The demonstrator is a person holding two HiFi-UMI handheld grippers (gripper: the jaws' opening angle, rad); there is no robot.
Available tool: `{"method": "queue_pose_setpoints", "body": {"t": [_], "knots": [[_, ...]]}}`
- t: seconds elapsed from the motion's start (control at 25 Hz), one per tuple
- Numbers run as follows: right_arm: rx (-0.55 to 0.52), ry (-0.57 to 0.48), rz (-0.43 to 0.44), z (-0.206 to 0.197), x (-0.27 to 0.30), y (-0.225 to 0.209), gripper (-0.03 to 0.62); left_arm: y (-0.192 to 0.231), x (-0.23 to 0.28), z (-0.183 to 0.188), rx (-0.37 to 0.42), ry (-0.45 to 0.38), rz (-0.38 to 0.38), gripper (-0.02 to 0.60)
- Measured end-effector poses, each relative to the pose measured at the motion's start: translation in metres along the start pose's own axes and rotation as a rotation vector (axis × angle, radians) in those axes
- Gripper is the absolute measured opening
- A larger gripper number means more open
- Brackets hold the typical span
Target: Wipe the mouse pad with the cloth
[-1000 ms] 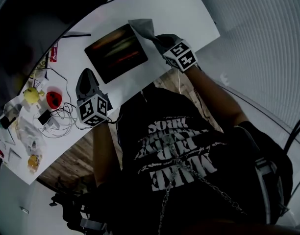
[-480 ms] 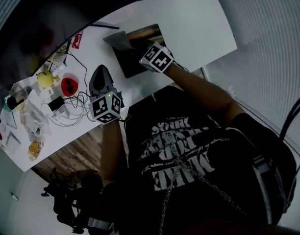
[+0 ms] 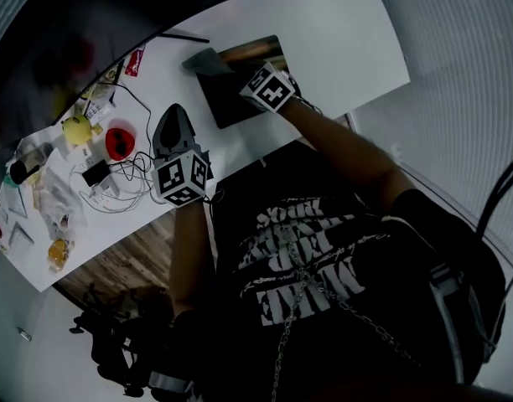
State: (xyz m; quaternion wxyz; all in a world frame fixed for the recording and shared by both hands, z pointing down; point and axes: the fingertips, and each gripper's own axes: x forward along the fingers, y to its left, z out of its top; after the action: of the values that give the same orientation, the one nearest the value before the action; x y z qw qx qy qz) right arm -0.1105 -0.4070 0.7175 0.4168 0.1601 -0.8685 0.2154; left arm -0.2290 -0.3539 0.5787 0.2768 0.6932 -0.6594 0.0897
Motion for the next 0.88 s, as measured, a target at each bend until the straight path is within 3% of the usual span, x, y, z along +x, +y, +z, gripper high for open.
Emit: {"method": "queue_pose_setpoints", "body": {"t": [0.28, 0.52, 0.64, 0.88], "knots": [[0.130, -0.012, -0.171, -0.048, -0.055, -0.089, 0.020, -0.020, 0.019, 0.000, 0.017, 0.018, -0.055, 0.006], [0.167, -0.021, -0.207, -0.063, -0.076, -0.113, 0.020, -0.036, 0.026, 0.002, 0.019, 0.020, -0.078, 0.006], [0.155, -0.032, -0.154, -0.053, -0.078, -0.086, 0.020, -0.045, 0.023, 0.004, 0.026, 0.023, -0.092, 0.006], [0.053, -0.024, 0.085, -0.035, -0.046, 0.030, 0.020, -0.050, 0.011, -0.002, 0.025, 0.031, -0.084, 0.006]]}}
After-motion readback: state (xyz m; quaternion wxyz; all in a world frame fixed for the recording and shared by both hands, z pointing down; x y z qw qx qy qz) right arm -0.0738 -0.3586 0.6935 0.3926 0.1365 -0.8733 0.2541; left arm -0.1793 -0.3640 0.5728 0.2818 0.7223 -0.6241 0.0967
